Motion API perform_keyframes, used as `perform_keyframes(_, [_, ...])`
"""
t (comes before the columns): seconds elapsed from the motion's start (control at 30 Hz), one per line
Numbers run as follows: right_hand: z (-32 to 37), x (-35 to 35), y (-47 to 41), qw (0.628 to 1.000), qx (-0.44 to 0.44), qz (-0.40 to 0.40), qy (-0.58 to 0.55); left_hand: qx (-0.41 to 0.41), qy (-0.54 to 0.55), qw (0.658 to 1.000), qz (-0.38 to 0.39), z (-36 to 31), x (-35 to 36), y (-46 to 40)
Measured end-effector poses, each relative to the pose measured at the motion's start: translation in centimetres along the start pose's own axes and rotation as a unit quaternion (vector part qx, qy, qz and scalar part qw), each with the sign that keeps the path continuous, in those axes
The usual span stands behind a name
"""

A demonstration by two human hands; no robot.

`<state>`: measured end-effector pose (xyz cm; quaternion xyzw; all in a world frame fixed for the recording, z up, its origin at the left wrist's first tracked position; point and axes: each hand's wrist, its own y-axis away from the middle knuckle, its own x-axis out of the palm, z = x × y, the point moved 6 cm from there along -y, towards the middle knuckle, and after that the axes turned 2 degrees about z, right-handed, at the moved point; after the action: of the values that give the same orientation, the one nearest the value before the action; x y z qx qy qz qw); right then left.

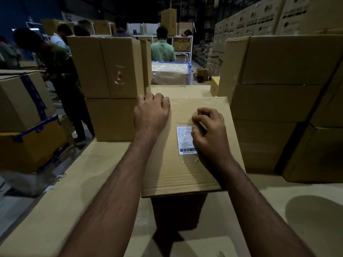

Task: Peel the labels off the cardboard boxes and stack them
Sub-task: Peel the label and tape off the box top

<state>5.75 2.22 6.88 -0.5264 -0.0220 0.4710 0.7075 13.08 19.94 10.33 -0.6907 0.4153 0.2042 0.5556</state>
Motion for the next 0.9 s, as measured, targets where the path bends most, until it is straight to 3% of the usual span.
perform_keyframes(0.43, [0.1, 0.2, 0.2, 1.0, -0.008, 0.01, 0.011, -0.001, -0.004, 1.0, -0.004, 0.1, 0.3, -0.2])
perform_keyframes(0.63, [0.3, 0.4, 1.1, 0.997, 0.006, 0.07, 0.021, -0.002, -0.004, 1.0, -0.011, 0.1, 0.3, -0.2])
perform_keyframes(0.9, [0.3, 0.6, 1.9, 0.999, 0.041, 0.032, -0.005, -0.001, -0.001, 1.0, -0.012, 0.1, 0.2, -0.1])
